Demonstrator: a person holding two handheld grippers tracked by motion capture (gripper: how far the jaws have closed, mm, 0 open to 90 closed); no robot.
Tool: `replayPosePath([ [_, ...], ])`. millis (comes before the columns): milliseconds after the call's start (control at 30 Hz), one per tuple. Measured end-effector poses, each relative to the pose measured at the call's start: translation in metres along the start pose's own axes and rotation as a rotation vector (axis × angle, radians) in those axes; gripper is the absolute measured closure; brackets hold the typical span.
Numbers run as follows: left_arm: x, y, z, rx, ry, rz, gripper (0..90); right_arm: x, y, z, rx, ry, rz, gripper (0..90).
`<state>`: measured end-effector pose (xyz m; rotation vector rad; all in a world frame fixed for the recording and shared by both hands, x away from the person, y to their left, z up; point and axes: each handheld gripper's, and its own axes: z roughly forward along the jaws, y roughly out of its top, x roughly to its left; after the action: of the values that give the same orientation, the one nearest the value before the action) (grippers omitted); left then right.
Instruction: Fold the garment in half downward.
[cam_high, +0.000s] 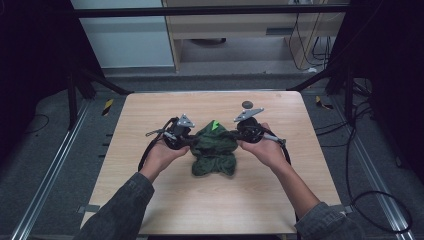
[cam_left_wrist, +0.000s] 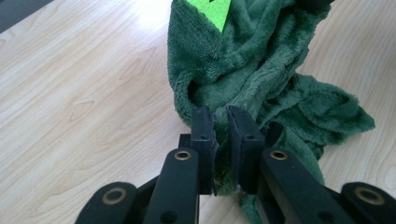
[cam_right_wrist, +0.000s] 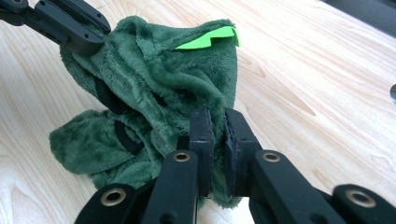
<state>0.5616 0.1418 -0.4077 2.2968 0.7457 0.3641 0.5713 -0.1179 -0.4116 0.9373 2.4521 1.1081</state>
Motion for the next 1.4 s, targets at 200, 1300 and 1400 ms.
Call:
replayPosePath([
  [200, -0.005, -0.005, 0.0, -0.004, 0.0, 0.007, 81.1, 0.005, -0.006, 0.001, 0.001, 0.004, -0.014, 82.6],
  [1300, -0.023, -0.02, -0.002, -0.023, -0.012, 0.03, 79.9, 0.025, -0.026, -0.003, -0.008, 0.036, -0.021, 79.5],
  [1400, -0.024, -0.022, -0.002, -0.022, -0.014, 0.033, 79.7, 0.026, -0.028, -0.004, -0.008, 0.037, -0.021, 79.1],
])
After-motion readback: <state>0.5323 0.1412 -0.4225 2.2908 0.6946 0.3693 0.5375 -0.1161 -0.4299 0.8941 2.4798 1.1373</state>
